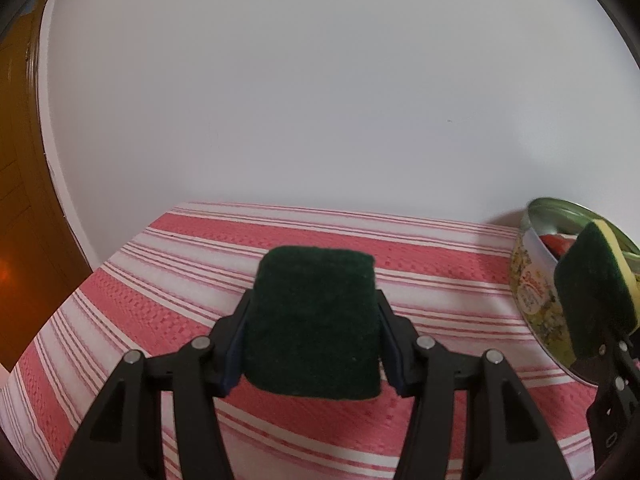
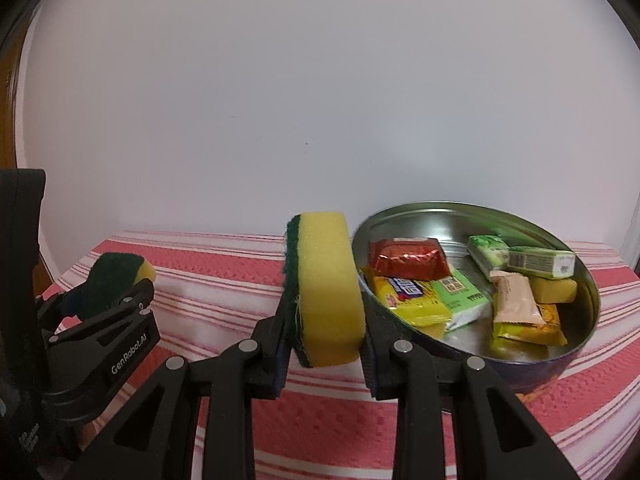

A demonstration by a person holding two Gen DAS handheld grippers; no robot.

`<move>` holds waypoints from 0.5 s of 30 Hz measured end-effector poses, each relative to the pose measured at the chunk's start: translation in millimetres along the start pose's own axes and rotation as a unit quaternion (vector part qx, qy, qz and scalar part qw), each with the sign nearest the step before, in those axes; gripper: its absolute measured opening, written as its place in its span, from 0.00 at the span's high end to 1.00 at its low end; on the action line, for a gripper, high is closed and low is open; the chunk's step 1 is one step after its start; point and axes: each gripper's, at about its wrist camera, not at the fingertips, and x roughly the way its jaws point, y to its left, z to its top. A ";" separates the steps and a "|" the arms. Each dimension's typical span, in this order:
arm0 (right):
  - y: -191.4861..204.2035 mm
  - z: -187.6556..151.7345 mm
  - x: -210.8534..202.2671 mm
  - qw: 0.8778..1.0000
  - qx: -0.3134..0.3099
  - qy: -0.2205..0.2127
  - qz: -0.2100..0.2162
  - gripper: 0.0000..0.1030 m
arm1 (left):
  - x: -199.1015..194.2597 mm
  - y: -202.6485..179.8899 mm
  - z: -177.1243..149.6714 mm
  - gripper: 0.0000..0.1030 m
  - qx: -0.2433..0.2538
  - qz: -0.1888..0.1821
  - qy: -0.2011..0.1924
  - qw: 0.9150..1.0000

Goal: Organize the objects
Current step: 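Lift both sponges and carry them over the silver tin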

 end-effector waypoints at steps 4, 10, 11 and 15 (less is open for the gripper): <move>-6.3 -2.3 -2.1 1.000 -0.004 -0.002 -0.002 0.69 | -7.6 -5.4 -2.7 0.47 0.003 -0.003 -0.005 1.000; -20.9 -5.0 -8.8 1.000 -0.007 -0.005 -0.005 0.69 | -16.9 -14.0 -6.9 0.47 0.005 -0.008 -0.007 1.000; -23.6 -5.4 -9.1 1.000 -0.008 -0.005 -0.005 0.69 | -18.5 -16.8 -7.9 0.47 0.006 -0.008 -0.008 1.000; -37.6 -7.7 -10.8 1.000 -0.007 -0.006 -0.009 0.69 | -23.7 -27.2 -10.8 0.47 0.008 -0.012 -0.009 1.000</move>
